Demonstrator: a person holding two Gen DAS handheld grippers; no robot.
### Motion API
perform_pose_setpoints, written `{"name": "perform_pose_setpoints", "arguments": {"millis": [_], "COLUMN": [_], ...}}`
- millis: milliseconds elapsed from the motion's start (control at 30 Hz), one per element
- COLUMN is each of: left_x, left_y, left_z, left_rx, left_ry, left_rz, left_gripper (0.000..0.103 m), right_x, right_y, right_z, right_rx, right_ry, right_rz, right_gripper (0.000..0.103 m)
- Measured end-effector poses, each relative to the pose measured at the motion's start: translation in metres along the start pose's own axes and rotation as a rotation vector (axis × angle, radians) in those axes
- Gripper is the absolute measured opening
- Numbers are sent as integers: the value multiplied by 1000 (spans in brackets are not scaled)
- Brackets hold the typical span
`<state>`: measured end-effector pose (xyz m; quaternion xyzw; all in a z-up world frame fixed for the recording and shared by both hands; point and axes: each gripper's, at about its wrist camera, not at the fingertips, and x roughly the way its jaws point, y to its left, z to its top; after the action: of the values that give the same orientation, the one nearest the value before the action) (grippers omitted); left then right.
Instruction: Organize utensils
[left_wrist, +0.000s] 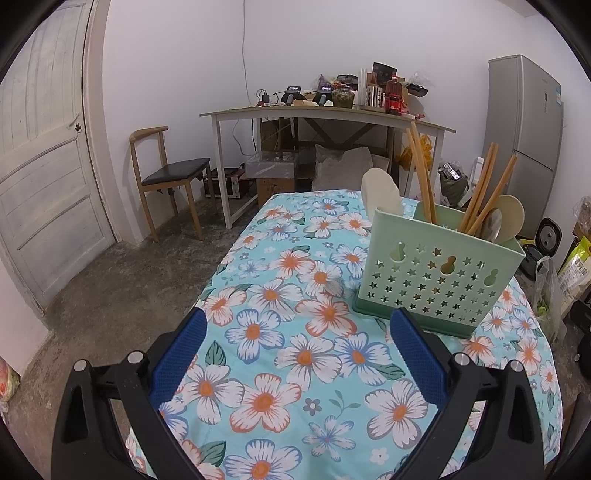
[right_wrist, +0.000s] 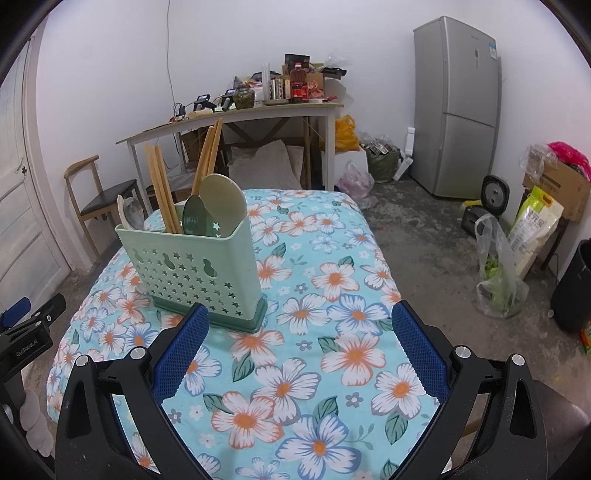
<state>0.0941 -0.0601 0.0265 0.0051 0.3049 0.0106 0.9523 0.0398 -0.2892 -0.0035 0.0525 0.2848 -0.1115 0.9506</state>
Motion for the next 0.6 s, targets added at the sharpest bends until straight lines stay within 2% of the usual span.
{"name": "perform_pose_setpoints", "arguments": {"millis": [600], "left_x": [2], "left_y": [2], "left_z": [-2], "left_rx": [-2], "left_ry": [3], "left_rz": [0], "left_gripper": [97], "right_x": [1], "right_y": [1], "right_z": [2], "right_rx": [-5], "right_ry": [1], "right_rz": [6], "right_gripper": [95]}}
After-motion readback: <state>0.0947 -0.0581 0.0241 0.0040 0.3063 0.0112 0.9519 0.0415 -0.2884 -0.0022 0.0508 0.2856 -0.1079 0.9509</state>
